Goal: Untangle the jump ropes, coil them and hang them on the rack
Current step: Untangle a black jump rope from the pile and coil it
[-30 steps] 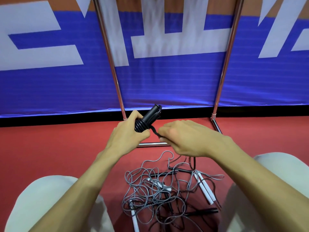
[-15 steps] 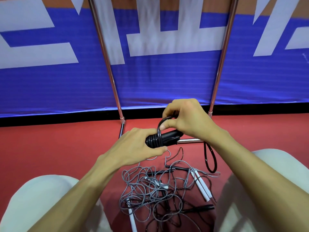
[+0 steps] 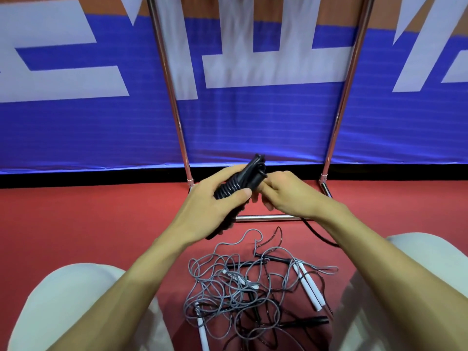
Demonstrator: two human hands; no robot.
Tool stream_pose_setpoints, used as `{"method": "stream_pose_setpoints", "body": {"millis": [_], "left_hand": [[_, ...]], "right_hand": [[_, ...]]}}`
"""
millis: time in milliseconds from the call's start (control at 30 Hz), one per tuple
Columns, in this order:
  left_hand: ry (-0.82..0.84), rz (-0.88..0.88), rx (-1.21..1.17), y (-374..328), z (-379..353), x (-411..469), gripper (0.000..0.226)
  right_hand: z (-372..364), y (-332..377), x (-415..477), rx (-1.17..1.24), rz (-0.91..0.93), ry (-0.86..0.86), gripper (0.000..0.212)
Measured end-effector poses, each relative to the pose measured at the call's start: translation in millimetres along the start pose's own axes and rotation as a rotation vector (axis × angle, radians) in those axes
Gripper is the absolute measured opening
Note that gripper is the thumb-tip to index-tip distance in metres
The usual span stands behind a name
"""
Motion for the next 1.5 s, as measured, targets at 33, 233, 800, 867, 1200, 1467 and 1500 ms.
{"method": "stream_pose_setpoints", "body": {"millis": [33,233,800,867,1200,1467,1500], "left_hand": [[-0.025,0.016,-0.008,0.4,0.9,1.3,0.028],[-0.195,0.029,0.196,9.9,15.2,10.9,0.008],[-0.296,0.173,0.363,42.5,43.7,28.8,0.018],[-0.307,0.131,0.464,42.9,45.4,29.0,0.02],[0.108,-0.053,0.938,42.8,14.4,17.9,0.03],[0.413,-0.147,0.846,33.9,-31.2,-10.6,0.038],[0.4,-0.125,0.773,33.9,-31.2,-10.7,0.037]], "right_hand": [[-2.5,0.4,-1.4,-0.005,0.0,0.017,0.042],[-7.6,-6.1,-9.0,-0.13,-0.093,0.165,0.062],[-17.7,0.1,-25.1,-0.549,0.073,0.378,0.033],[-13.1,2.0,-23.4,-0.488,0.104,0.354,0.016],[-2.6,39.3,-21.0,-0.413,0.449,0.065,0.015],[-2.9,26.2,-10.5,-0.244,0.312,-0.068,0.017],[-1.3,21.5,-9.0,-0.228,0.271,-0.079,0.017]]}}
Point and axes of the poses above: each hand's wrist, its own x-axis towards the middle knuckle, its own z-axis out of the back of the hand, y = z × x, the point moved 6 cm from there along x, towards the middle knuckle, and after that the axes turned 15 degrees about -y, right-handed, at the moved point
